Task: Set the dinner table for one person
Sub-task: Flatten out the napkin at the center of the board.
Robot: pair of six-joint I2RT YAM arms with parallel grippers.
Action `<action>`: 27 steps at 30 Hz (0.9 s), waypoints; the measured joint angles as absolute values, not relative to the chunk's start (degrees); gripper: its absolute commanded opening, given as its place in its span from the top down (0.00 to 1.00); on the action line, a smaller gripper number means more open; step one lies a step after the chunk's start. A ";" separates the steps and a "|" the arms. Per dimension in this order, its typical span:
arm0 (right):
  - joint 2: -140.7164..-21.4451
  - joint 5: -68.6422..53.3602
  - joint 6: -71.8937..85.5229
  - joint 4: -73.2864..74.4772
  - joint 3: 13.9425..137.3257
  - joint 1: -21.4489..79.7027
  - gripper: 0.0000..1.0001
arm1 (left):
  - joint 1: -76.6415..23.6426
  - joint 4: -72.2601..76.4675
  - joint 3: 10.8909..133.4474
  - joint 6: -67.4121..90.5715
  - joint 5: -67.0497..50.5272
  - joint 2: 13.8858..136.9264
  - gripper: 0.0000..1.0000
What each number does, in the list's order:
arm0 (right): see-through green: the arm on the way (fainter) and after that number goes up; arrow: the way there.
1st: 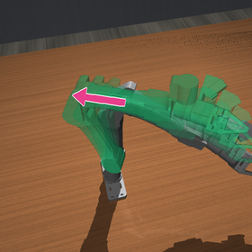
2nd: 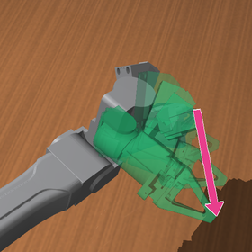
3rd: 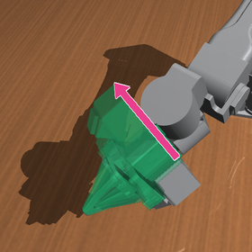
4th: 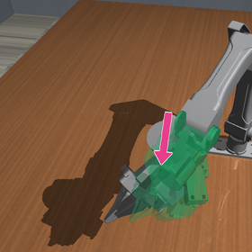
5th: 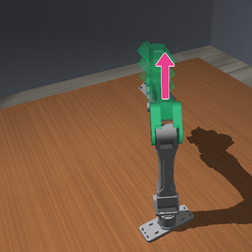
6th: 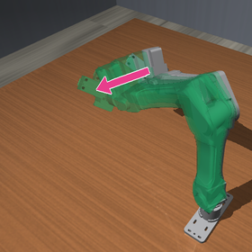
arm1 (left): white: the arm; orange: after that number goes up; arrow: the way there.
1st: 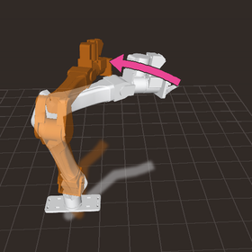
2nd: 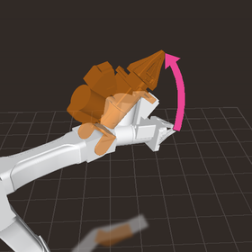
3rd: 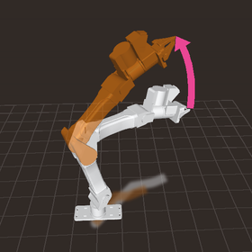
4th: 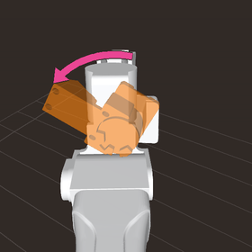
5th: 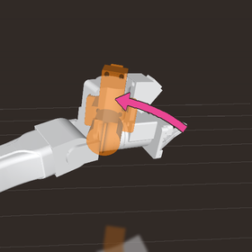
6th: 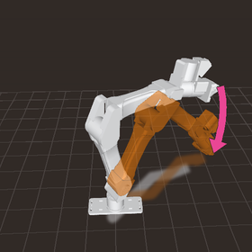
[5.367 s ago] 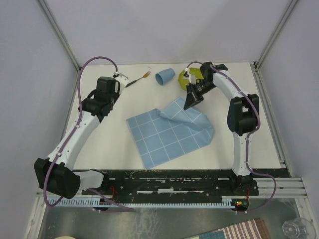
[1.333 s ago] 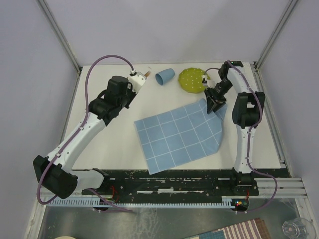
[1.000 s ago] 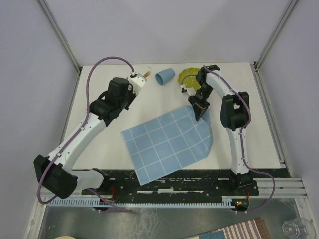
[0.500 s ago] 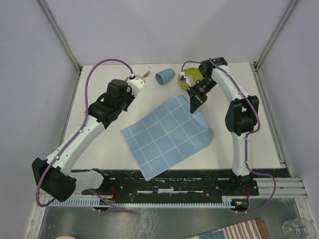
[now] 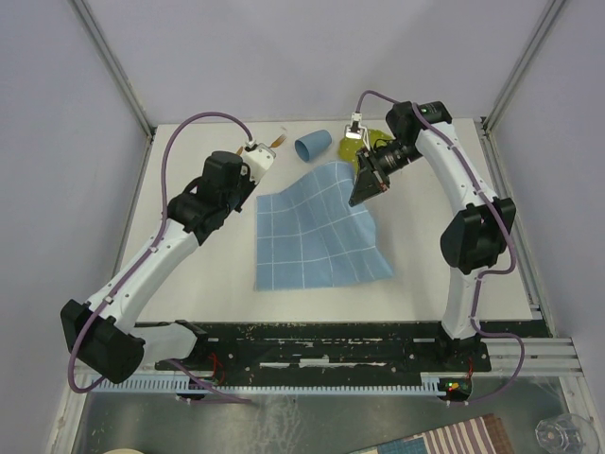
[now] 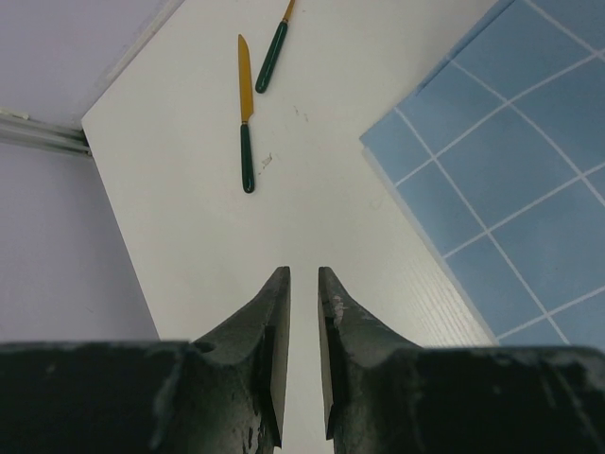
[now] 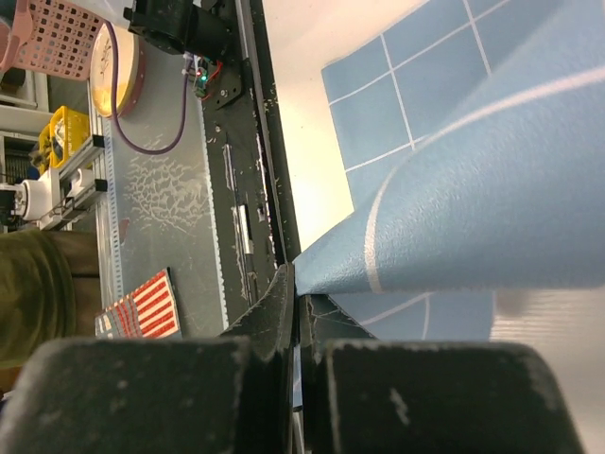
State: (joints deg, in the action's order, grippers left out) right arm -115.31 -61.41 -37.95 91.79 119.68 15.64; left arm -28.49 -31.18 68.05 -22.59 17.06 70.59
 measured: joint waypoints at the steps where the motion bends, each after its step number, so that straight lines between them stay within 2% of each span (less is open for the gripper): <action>1: -115.31 -61.54 -37.78 91.79 119.59 15.64 0.98 | -28.49 -31.20 68.05 -22.59 17.06 70.59 0.75; 15: -119.61 -62.59 -35.79 91.81 119.85 15.64 0.98 | -28.49 -31.18 67.99 -22.59 17.06 70.54 0.75; 27: -129.19 -66.35 -33.26 91.81 132.51 20.43 0.98 | -28.53 -31.18 67.11 -22.57 17.06 70.54 0.76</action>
